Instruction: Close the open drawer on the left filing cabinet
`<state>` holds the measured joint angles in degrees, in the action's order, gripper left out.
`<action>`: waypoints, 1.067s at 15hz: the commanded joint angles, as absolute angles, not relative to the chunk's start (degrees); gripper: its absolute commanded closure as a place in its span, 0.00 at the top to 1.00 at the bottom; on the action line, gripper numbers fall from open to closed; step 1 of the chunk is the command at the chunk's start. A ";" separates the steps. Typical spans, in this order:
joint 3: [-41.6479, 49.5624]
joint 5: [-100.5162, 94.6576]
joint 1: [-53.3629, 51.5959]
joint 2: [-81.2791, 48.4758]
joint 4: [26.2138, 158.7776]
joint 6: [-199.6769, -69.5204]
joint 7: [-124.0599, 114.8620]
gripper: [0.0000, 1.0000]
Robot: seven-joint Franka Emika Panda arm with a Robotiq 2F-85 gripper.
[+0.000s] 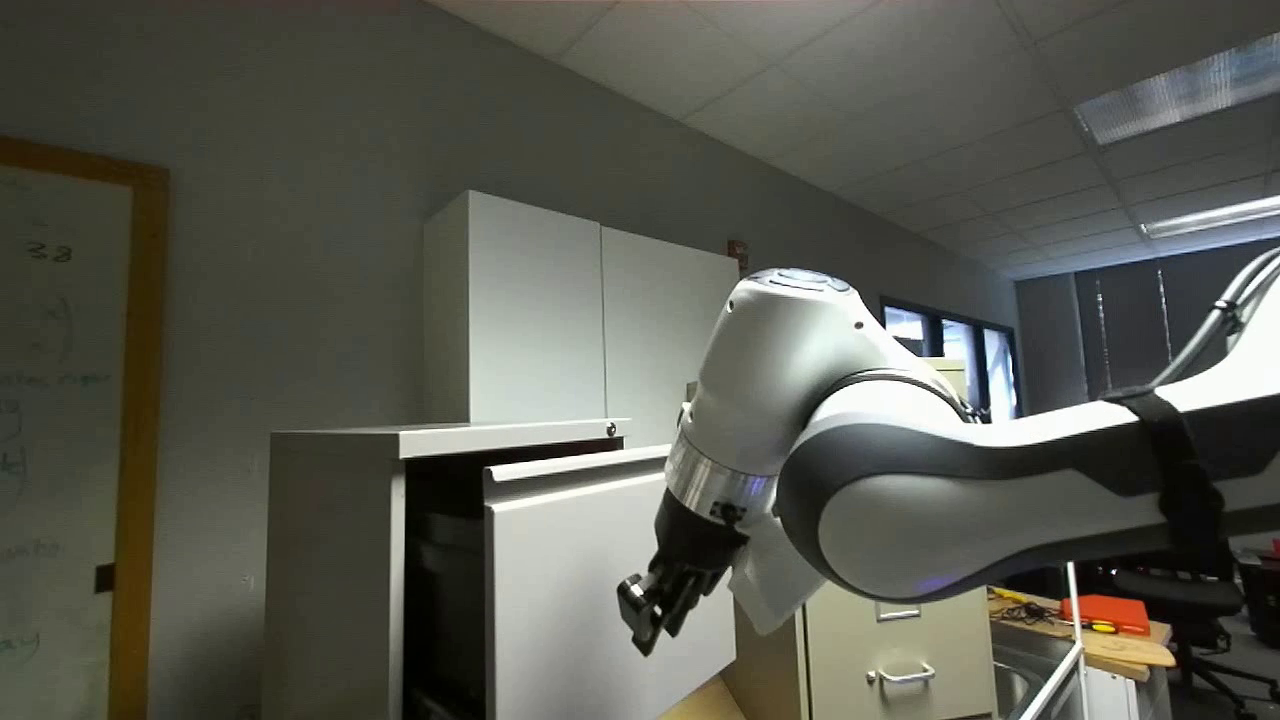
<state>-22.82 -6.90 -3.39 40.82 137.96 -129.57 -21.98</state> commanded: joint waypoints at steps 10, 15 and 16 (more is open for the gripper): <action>-38.08 -22.87 9.03 51.17 137.68 -149.42 -37.17 0.00; -39.47 -20.63 11.11 51.61 136.83 -152.45 -35.33 0.00; -39.66 -20.67 11.78 51.40 136.66 -153.53 -35.18 0.00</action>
